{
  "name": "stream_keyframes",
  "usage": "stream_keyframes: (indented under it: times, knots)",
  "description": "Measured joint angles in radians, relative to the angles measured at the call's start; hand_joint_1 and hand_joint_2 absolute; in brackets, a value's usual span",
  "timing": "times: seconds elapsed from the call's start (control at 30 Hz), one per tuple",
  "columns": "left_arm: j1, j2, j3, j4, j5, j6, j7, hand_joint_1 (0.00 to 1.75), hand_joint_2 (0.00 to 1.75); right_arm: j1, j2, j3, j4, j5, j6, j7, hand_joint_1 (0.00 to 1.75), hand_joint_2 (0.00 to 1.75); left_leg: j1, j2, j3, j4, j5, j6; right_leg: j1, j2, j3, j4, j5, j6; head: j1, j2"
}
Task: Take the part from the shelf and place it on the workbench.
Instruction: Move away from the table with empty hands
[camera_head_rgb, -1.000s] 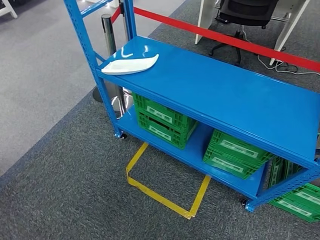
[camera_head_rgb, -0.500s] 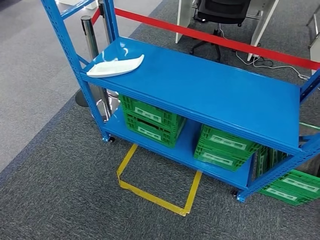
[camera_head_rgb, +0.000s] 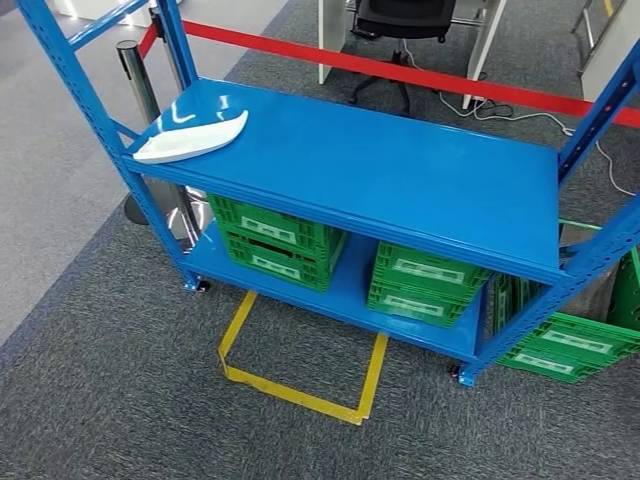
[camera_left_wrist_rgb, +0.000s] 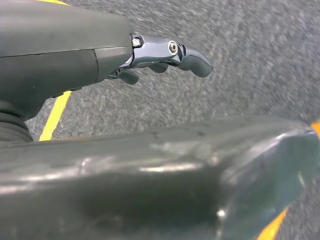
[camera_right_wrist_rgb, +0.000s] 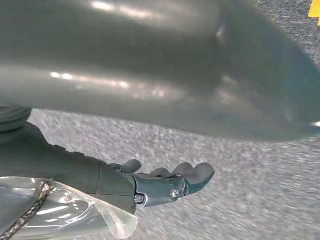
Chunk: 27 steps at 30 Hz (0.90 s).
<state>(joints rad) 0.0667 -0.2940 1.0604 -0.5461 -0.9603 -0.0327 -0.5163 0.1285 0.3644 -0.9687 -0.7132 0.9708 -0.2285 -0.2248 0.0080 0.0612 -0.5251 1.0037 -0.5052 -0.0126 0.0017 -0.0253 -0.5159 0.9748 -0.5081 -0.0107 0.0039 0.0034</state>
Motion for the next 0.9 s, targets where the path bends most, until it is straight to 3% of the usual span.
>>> stream_keyframes:
  times: [0.07, 0.13, 0.17, 0.2, 0.27, 0.33, 0.4, 0.47, 0.5, 0.57, 0.63, 0.67, 0.7, 0.73, 0.83, 0.9]
  knots:
    - [-0.001, 0.001, 0.006, 0.004, 0.0, -0.032, -0.004, 0.0, 0.0, -0.001, 0.0, 0.002, 0.0, -0.002, 0.006, 0.008, 0.0, 0.0, 0.003, -0.028, -0.033, 0.086, -0.056, -0.009, -0.005, 0.014, 0.009, -0.007, 0.008, -0.01, -0.006, 0.0]
    - [-0.002, 0.001, 0.017, 0.009, -0.001, -0.06, -0.004, 0.0, 0.0, -0.002, 0.0, 0.005, 0.0, -0.005, 0.011, 0.015, 0.0, 0.0, 0.005, -0.047, -0.092, 0.221, -0.115, -0.015, -0.005, 0.029, 0.008, -0.005, 0.01, -0.013, -0.01, 0.0]
    - [-0.002, 0.001, 0.022, 0.011, -0.002, -0.066, -0.004, 0.0, 0.0, -0.001, 0.0, 0.006, 0.001, -0.006, 0.011, 0.018, 0.0, 0.0, 0.006, -0.05, -0.112, 0.263, -0.122, -0.016, -0.004, 0.038, 0.008, -0.004, 0.01, -0.013, -0.01, 0.0]
    - [-0.002, 0.001, 0.025, 0.012, -0.003, -0.068, -0.004, 0.0, 0.0, -0.001, 0.0, 0.006, 0.002, -0.008, 0.011, 0.02, 0.0, 0.0, 0.006, -0.051, -0.115, 0.264, -0.107, -0.016, -0.004, 0.047, 0.009, -0.003, 0.009, -0.013, -0.01, 0.0]
    - [-0.002, 0.001, 0.028, 0.013, -0.003, -0.071, -0.005, 0.0, 0.0, -0.002, 0.001, 0.008, 0.004, -0.012, 0.01, 0.024, 0.0, 0.0, 0.007, -0.058, -0.075, 0.16, -0.03, -0.014, -0.004, 0.067, 0.011, 0.002, 0.006, -0.01, -0.01, 0.0]
    - [-0.004, 0.001, 0.032, 0.015, -0.004, -0.076, -0.007, 0.0, 0.0, -0.004, 0.001, 0.01, 0.007, -0.014, 0.007, 0.027, 0.0, 0.0, 0.009, -0.085, -0.027, 0.038, 0.02, -0.008, -0.002, 0.083, 0.005, 0.009, 0.002, -0.003, -0.009, 0.0]
    - [-0.008, 0.001, 0.038, 0.018, -0.008, -0.086, -0.009, 0.0, 0.0, -0.005, 0.002, 0.013, 0.01, -0.015, 0.004, 0.034, 0.0, 0.0, 0.008, -0.101, -0.015, -0.002, 0.021, -0.002, -0.004, 0.094, -0.01, 0.015, 0.001, 0.008, -0.009, 0.0]
    - [-0.011, 0.0, 0.044, 0.021, -0.012, -0.099, -0.009, 0.0, 0.0, -0.004, 0.003, 0.015, 0.015, -0.012, 0.002, 0.042, 0.0, 0.0, 0.007, -0.093, -0.016, -0.008, 0.023, 0.01, -0.008, 0.097, -0.02, 0.016, 0.0, 0.021, -0.009, 0.0]
    - [-0.013, -0.001, 0.046, 0.022, -0.014, -0.104, -0.009, 0.0, 0.0, -0.005, 0.003, 0.015, 0.017, -0.01, 0.002, 0.045, 0.0, 0.0, 0.007, -0.088, -0.015, -0.012, 0.025, 0.017, -0.009, 0.088, -0.027, 0.028, -0.01, 0.027, -0.007, 0.0]
    - [-0.016, -0.001, 0.051, 0.025, -0.018, -0.11, -0.009, 0.0, 0.0, -0.009, 0.003, 0.015, 0.021, -0.008, 0.002, 0.048, 0.0, 0.0, 0.01, -0.072, -0.015, -0.019, 0.03, 0.028, -0.011, 0.058, -0.065, 0.111, -0.064, 0.037, -0.001, 0.0]
    - [-0.017, -0.001, 0.055, 0.027, -0.021, -0.111, -0.009, 0.0, 0.0, -0.013, 0.003, 0.016, 0.024, -0.007, 0.002, 0.049, 0.0, 0.0, 0.01, -0.054, -0.016, -0.019, 0.031, 0.032, -0.013, 0.038, -0.13, 0.245, -0.131, 0.045, 0.002, 0.0]
    - [-0.017, -0.001, 0.057, 0.028, -0.022, -0.112, -0.009, 0.0, 0.0, -0.013, 0.003, 0.016, 0.026, -0.006, 0.003, 0.049, 0.0, 0.0, 0.009, -0.045, -0.017, -0.019, 0.03, 0.032, -0.013, 0.036, -0.151, 0.291, -0.145, 0.048, 0.002, 0.0]
    - [-0.017, -0.001, 0.059, 0.029, -0.023, -0.112, -0.009, 0.0, 0.0, -0.013, 0.003, 0.016, 0.028, -0.005, 0.005, 0.049, 0.0, 0.0, 0.009, -0.037, -0.016, -0.018, 0.03, 0.032, -0.013, 0.034, -0.156, 0.303, -0.14, 0.049, 0.002, 0.0]
    - [-0.018, -0.001, 0.06, 0.03, -0.024, -0.113, -0.008, 0.0, 0.0, -0.012, 0.003, 0.016, 0.03, -0.003, 0.007, 0.049, 0.0, 0.0, 0.009, -0.03, -0.015, -0.018, 0.029, 0.031, -0.013, 0.032, -0.14, 0.274, -0.115, 0.049, 0.002, 0.0]
    - [-0.02, -0.001, 0.063, 0.035, -0.031, -0.115, -0.007, 0.0, 0.0, -0.015, 0.003, 0.016, 0.033, 0.009, 0.011, 0.047, 0.0, 0.0, 0.006, -0.013, -0.009, -0.017, 0.025, 0.023, -0.008, -0.004, -0.032, 0.065, -0.022, 0.036, 0.002, 0.0]
    - [-0.022, -0.001, 0.067, 0.037, -0.036, -0.116, -0.007, 0.0, 0.0, -0.021, 0.003, 0.015, 0.035, 0.02, 0.014, 0.043, 0.0, 0.0, 0.002, -0.004, -0.007, -0.016, 0.024, 0.013, -0.002, -0.017, -0.006, 0.009, -0.009, 0.026, 0.001, 0.0]
